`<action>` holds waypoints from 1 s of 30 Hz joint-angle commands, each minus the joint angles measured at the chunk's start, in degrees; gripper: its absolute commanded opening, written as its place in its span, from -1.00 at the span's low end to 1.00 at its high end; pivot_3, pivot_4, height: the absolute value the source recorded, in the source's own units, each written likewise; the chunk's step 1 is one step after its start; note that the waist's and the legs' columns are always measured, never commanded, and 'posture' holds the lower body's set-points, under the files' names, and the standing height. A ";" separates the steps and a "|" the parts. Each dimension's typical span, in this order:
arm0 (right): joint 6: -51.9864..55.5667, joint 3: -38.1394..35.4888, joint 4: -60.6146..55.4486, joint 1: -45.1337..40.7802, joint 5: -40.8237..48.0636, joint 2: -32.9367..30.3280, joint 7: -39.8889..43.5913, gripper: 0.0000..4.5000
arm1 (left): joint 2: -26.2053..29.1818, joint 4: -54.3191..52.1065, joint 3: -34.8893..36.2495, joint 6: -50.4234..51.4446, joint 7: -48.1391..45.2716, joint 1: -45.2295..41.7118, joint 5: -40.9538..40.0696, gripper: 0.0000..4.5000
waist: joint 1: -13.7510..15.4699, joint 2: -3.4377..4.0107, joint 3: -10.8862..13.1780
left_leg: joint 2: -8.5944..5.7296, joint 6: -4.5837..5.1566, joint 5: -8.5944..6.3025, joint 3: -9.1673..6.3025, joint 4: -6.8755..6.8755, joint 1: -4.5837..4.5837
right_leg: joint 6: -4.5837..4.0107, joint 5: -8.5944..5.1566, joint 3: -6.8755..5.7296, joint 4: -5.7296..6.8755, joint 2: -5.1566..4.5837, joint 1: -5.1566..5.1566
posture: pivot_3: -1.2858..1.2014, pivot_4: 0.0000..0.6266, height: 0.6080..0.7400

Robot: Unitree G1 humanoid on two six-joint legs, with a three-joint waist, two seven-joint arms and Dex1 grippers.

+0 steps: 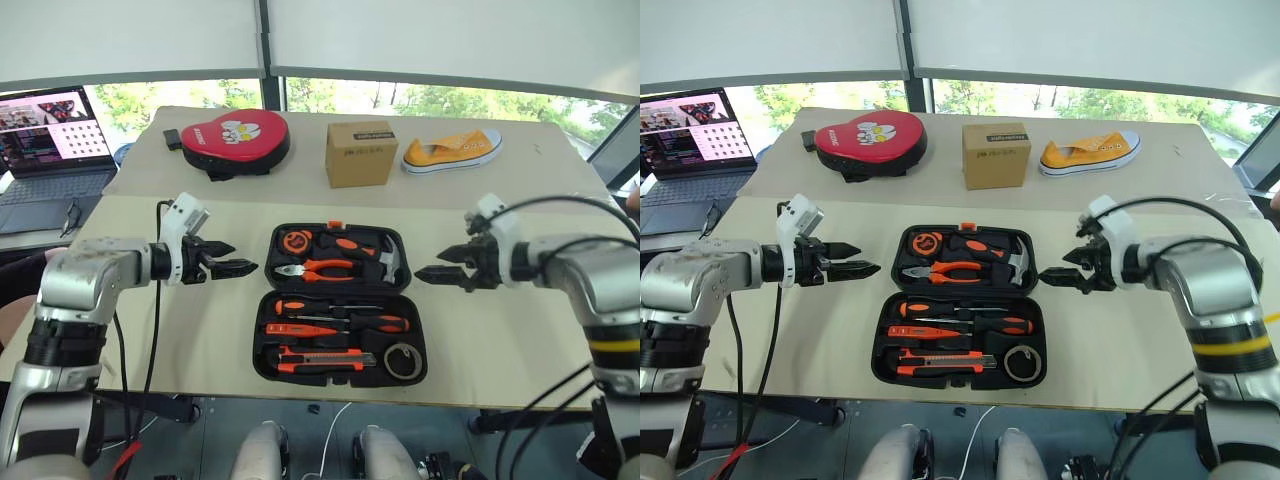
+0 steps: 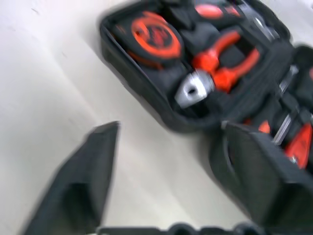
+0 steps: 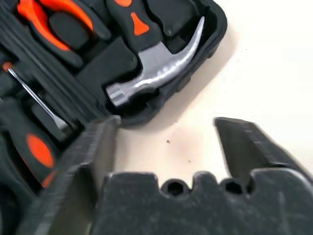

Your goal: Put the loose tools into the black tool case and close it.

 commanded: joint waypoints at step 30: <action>-3.53 5.70 31.32 -17.19 -10.65 13.53 -11.01 -1.00 | -15.98 24.04 -0.97 -4.48 11.01 -11.80 6.92 -0.80 | 0.11 -0.02 0.01 | -0.04 -0.04 0.03 0.01 0.38 -0.21 | 0.00 0.01 -0.15 0.34 -0.03 -0.04 | 0.03 -0.52 1.00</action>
